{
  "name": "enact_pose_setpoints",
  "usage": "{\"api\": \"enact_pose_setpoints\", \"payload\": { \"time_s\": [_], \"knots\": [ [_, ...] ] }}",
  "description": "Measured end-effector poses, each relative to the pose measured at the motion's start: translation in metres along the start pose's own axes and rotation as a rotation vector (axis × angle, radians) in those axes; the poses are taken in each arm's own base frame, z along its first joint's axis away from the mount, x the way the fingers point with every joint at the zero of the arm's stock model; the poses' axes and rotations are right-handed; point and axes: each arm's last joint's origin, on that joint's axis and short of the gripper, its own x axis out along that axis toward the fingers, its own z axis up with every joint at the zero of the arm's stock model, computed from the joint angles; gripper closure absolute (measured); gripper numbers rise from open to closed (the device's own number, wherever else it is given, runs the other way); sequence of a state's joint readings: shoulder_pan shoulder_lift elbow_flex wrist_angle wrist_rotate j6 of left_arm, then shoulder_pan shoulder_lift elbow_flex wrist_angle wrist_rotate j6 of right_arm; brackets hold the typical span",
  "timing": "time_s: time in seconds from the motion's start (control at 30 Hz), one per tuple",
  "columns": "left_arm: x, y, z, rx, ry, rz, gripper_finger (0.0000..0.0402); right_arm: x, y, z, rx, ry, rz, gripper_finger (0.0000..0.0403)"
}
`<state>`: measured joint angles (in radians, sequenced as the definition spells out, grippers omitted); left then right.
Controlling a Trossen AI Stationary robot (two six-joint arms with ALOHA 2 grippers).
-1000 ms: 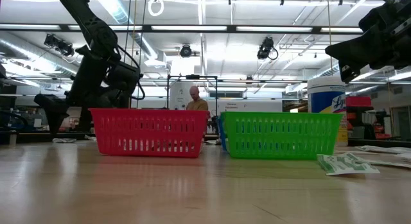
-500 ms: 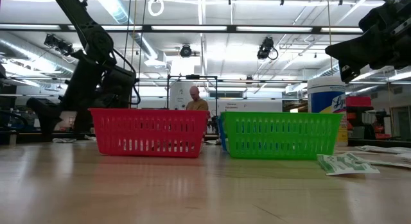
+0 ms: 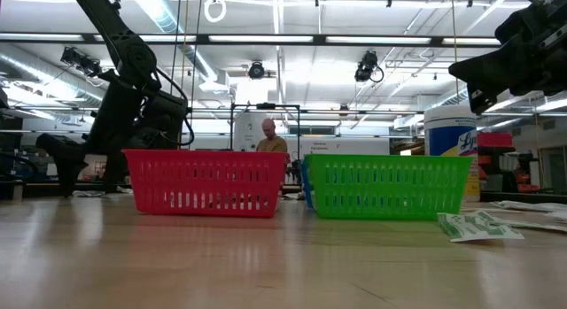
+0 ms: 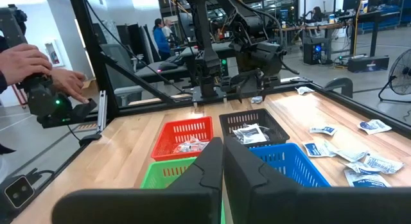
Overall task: Pick & Place First Aid Supplies
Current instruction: Put the gray towelette pack into the black bin
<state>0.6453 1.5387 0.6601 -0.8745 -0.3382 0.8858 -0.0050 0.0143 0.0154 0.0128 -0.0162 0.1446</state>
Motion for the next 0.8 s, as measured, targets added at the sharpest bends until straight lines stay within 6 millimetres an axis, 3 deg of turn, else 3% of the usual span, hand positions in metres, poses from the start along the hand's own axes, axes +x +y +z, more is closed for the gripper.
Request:
{"api": "enact_pose_setpoints", "payload": {
  "time_s": [0.27, 0.8],
  "knots": [
    [0.0000, -0.0006, 0.0004, -0.001, -0.016, -0.016, 0.0091, 0.0000, 0.0000, 0.0001, 0.000, 0.000, 0.000, 0.0385],
    [0.0000, -0.0010, 0.0003, -0.008, -0.018, -0.023, 0.0245, 0.0000, 0.0000, 0.0000, 0.000, 0.000, 0.000, 0.0385]
  ]
}}
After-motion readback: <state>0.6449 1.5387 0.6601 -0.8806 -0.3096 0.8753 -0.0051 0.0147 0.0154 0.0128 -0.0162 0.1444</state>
